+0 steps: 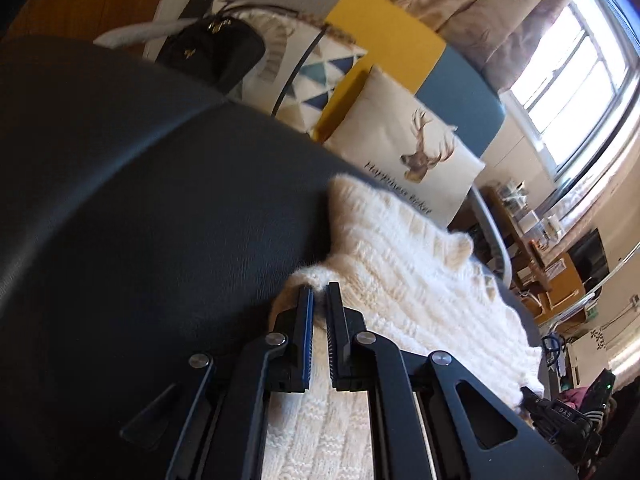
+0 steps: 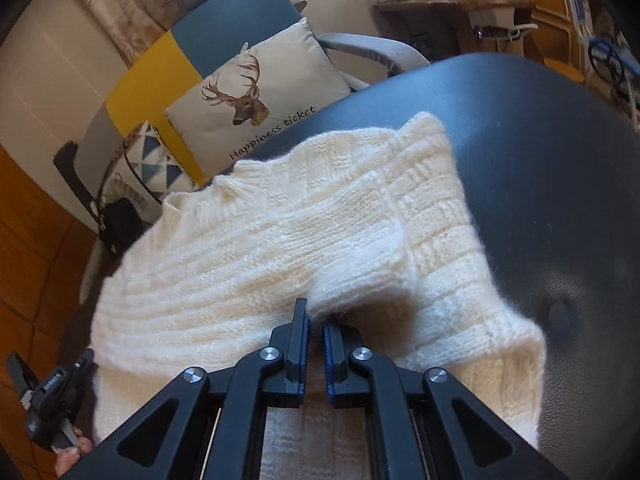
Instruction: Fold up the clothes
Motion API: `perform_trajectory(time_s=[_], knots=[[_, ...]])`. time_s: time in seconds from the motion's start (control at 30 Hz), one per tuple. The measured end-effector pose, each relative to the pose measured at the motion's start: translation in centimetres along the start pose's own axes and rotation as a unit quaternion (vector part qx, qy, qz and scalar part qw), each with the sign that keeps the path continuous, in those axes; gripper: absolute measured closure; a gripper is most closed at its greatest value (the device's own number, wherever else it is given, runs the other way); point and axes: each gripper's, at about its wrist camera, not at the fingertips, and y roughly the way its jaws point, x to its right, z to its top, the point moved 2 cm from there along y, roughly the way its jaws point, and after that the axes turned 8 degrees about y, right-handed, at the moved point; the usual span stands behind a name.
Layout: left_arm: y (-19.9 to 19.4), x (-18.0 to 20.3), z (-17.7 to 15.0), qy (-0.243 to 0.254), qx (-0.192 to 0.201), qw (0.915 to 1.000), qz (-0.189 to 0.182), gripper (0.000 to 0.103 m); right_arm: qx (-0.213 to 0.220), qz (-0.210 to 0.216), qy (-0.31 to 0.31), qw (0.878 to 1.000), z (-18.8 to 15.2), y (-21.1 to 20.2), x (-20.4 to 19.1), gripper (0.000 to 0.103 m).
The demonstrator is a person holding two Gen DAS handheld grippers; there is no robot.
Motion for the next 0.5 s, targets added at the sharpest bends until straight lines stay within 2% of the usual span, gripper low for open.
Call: perform_trajectory(time_s=[0.07, 0.1, 0.13, 0.23, 0.27, 0.3, 0.37, 0.4, 0.47, 0.5], knots=[[0.5, -0.5, -0.3, -0.010, -0.014, 0.9998, -0.009, 0.097, -0.017, 0.039, 0.032, 0.999, 0.5, 0.1, 0.6, 0.092], [1.1, -1.0, -0.6, -0.034, -0.031, 0.9986, -0.029, 0.097, -0.025, 0.058, 0.065, 0.996, 0.7, 0.3, 1.4, 0.084], [1.3, -1.6, -0.8, -0.055, -0.034, 0.9969, -0.045, 0.096, -0.020, 0.078, 0.103, 0.991, 1.0, 0.2, 2.5, 0.084], [0.8, -1.9, -0.8, -0.065, -0.037, 0.9952, -0.063, 0.093, 0.006, 0.114, 0.190, 0.975, 1.4, -0.2, 5.2, 0.084], [0.8, -1.8, -0.7, -0.066, -0.041, 0.9948, -0.067, 0.093, 0.002, 0.105, 0.189, 0.976, 1.5, 0.0, 5.3, 0.086], [1.0, -1.7, -0.5, -0.063, -0.048, 0.9948, -0.063, 0.090, -0.002, 0.093, 0.182, 0.979, 1.6, 0.1, 5.2, 0.093], [1.3, -1.4, 0.0, -0.059, -0.058, 0.9948, -0.060, 0.084, 0.004, 0.050, 0.118, 0.992, 1.9, -0.1, 3.3, 0.095], [1.4, -1.2, 0.2, -0.057, -0.062, 0.9947, -0.059, 0.080, 0.011, 0.041, 0.094, 0.995, 2.3, -0.5, 2.2, 0.096], [1.3, -0.9, 0.2, -0.045, -0.058, 0.9960, -0.051, 0.080, 0.025, 0.024, 0.047, 0.998, 2.9, -1.2, 0.2, 0.097], [1.2, -0.8, 0.1, -0.037, -0.054, 0.9967, -0.047, 0.086, 0.033, 0.018, 0.024, 0.999, 3.3, -1.6, -0.8, 0.097]])
